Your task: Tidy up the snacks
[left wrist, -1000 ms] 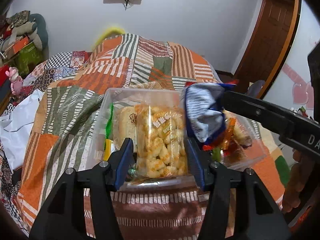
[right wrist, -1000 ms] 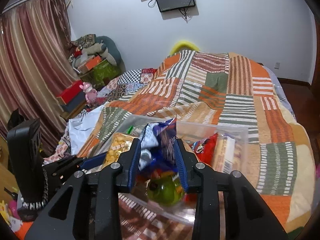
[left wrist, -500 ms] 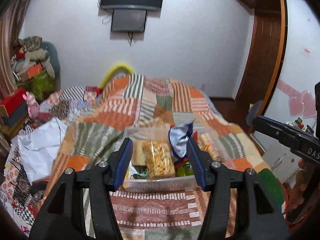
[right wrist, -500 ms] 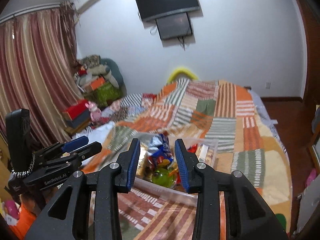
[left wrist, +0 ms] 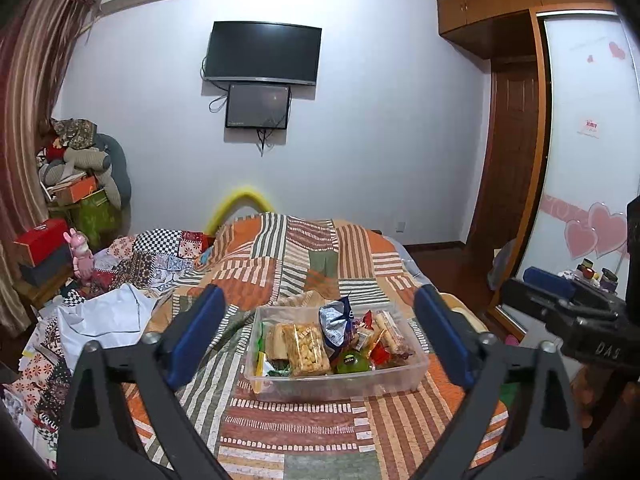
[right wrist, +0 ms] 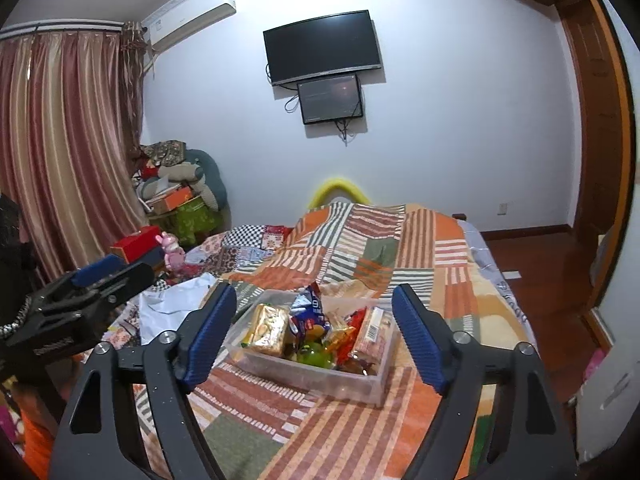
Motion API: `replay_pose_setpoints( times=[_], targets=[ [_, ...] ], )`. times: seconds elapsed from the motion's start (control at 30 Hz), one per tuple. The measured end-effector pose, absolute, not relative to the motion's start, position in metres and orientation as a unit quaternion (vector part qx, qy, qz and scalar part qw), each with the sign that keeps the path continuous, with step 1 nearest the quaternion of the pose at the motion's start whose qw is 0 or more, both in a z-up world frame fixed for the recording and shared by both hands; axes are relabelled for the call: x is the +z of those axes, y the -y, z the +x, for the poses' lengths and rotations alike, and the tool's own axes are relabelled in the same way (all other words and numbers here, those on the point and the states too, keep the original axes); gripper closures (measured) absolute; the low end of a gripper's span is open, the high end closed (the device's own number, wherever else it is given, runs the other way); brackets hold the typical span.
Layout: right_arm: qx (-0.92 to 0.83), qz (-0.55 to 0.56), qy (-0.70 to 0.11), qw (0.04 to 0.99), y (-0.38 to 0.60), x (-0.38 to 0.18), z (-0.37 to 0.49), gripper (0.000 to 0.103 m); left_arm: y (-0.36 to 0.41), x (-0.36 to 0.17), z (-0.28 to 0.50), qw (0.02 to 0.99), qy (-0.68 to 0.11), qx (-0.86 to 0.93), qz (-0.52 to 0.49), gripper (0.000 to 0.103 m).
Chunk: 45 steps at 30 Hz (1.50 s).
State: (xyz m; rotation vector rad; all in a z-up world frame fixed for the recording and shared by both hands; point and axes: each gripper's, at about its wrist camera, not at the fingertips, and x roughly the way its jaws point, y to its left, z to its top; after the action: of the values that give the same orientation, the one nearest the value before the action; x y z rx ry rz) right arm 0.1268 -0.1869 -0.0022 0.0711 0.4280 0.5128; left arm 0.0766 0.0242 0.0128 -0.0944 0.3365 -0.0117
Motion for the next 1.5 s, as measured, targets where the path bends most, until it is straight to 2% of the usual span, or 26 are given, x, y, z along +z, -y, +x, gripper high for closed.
replay_pose_setpoints(
  times=[0.23, 1.5],
  targets=[
    [0.227, 0.028, -0.2, 0.953, 0.187, -0.002, 0.117, 0.011, -0.02, 0.007, 0.071, 0.985, -0.17, 0.001, -0.041, 0.002],
    [0.226, 0.019, -0.179, 0.957, 0.185, 0.003, 0.105, 0.007, -0.016, 0.001, 0.07, 0.984, -0.171, -0.001, -0.044, 0.001]
  ],
)
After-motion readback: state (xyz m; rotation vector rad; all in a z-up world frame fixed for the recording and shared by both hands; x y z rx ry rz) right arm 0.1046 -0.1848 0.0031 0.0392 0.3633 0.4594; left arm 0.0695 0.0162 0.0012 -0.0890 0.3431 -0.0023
